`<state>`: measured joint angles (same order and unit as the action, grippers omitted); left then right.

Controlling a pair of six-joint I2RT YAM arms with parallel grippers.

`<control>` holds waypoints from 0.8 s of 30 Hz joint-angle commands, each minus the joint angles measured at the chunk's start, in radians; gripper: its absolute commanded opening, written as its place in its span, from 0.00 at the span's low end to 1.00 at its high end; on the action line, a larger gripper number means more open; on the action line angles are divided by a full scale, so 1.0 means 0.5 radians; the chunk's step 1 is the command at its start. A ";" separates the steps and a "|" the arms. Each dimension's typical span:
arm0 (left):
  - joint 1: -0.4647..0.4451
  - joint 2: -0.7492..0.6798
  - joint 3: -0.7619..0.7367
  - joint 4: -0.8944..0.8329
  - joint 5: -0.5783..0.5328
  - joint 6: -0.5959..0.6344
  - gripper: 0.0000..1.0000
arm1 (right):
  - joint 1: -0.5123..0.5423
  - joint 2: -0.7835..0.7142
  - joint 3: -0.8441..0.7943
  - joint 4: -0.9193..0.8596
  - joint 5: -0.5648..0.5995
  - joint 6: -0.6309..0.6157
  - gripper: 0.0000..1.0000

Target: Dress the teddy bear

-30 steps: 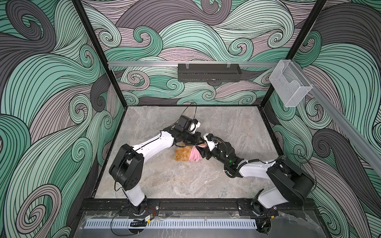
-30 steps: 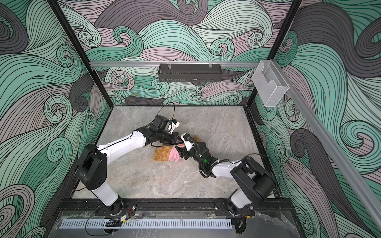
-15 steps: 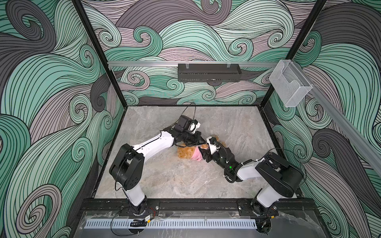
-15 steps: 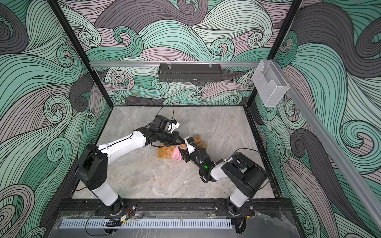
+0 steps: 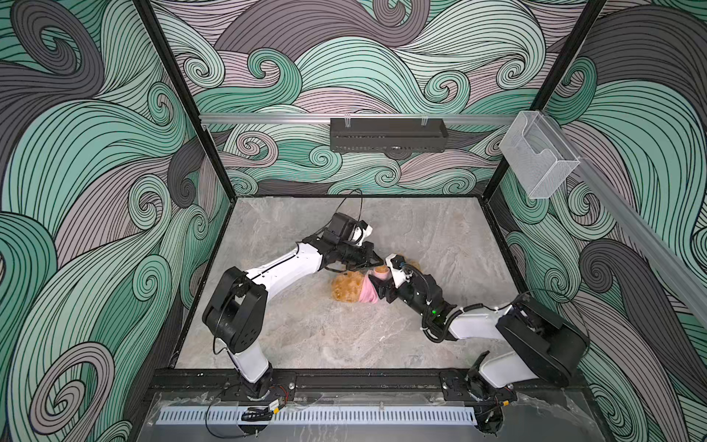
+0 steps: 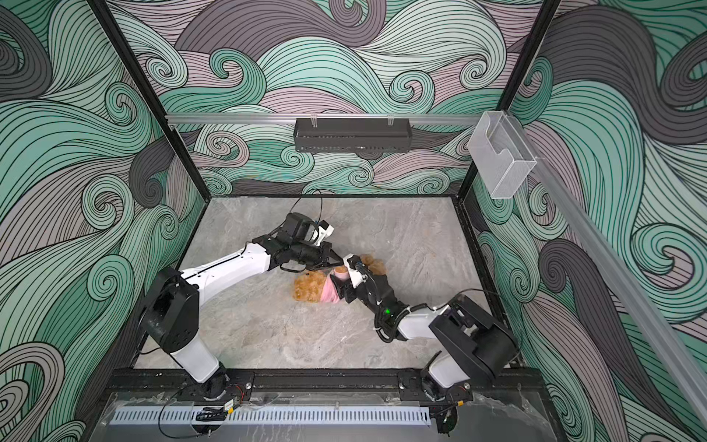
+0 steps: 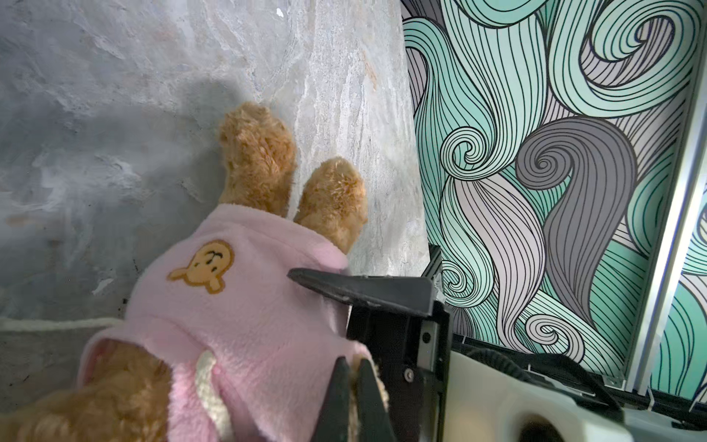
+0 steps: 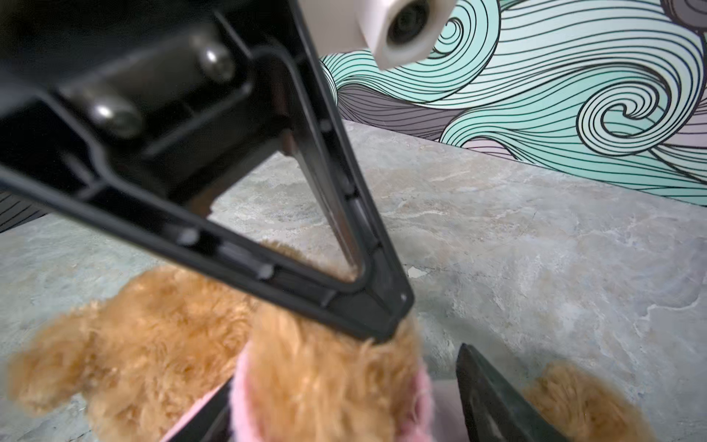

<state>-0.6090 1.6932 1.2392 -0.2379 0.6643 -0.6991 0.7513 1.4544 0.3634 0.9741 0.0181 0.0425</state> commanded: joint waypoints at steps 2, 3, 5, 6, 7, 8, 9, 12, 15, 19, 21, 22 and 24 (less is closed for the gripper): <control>0.018 0.007 -0.003 0.089 0.073 0.051 0.00 | -0.014 -0.084 -0.004 -0.115 -0.053 -0.075 0.74; 0.018 0.007 -0.001 0.085 0.075 0.053 0.00 | -0.018 -0.089 -0.011 -0.086 -0.069 -0.076 0.73; 0.018 0.012 0.003 0.072 0.079 0.059 0.00 | -0.031 -0.106 -0.021 -0.033 -0.096 -0.054 0.72; 0.016 0.012 0.002 0.068 0.079 0.060 0.00 | -0.038 -0.113 -0.024 -0.012 -0.108 -0.031 0.71; 0.021 0.013 -0.002 0.068 0.082 0.060 0.00 | -0.050 -0.120 -0.029 0.008 -0.125 -0.008 0.71; 0.017 0.011 -0.002 0.065 0.082 0.062 0.00 | -0.056 -0.123 -0.033 0.027 -0.135 0.006 0.70; 0.018 0.013 -0.002 0.062 0.082 0.064 0.00 | -0.067 -0.127 -0.041 0.049 -0.148 0.027 0.69; 0.018 0.015 -0.001 0.053 0.086 0.070 0.00 | -0.101 -0.127 -0.061 0.092 -0.159 0.076 0.66; 0.018 0.018 0.006 0.049 0.103 0.064 0.00 | -0.119 -0.101 -0.056 0.061 -0.113 0.081 0.59; 0.018 0.012 0.030 0.070 0.173 0.017 0.00 | -0.116 0.070 -0.041 -0.019 0.046 0.042 0.52; 0.019 -0.009 0.040 0.105 0.213 -0.042 0.00 | -0.114 0.218 -0.097 0.106 0.102 0.031 0.52; 0.021 -0.017 0.036 0.147 0.225 -0.083 0.00 | -0.116 0.287 -0.137 0.188 0.119 0.037 0.52; 0.024 -0.036 0.029 0.241 0.261 -0.209 0.00 | -0.115 0.421 -0.192 0.324 0.138 0.062 0.52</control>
<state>-0.6086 1.7050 1.2385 -0.2218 0.6903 -0.7280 0.7033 1.5784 0.3275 1.1275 0.0013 0.0639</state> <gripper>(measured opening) 0.049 0.517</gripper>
